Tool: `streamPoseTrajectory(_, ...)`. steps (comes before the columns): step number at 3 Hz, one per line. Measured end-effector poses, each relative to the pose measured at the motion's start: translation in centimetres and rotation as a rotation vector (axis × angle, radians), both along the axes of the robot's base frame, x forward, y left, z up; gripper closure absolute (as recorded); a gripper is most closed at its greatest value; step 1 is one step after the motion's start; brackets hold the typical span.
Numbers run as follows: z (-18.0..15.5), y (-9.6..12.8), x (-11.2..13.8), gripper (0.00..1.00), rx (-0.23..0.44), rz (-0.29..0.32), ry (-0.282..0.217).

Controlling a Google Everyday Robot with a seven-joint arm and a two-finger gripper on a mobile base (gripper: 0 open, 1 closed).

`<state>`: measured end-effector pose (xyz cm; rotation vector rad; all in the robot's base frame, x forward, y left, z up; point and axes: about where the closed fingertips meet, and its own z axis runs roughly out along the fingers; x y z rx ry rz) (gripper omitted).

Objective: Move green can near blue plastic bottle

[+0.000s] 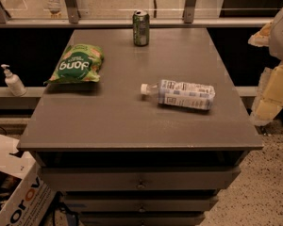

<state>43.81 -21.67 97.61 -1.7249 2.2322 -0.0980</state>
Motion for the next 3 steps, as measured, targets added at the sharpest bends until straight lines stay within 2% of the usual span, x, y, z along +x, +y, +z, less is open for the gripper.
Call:
streamPoseTrajectory(1,0.0,0.0,0.0,0.0,0.0,0.0,0.0)
streamPoseTrajectory(2,0.0,-0.2,1.0,0.0,-0.004,0.008,-0.029)
streamPoseTrajectory(3,-0.4,-1.5,4.0,0.0,0.068,-0.018,-0.07)
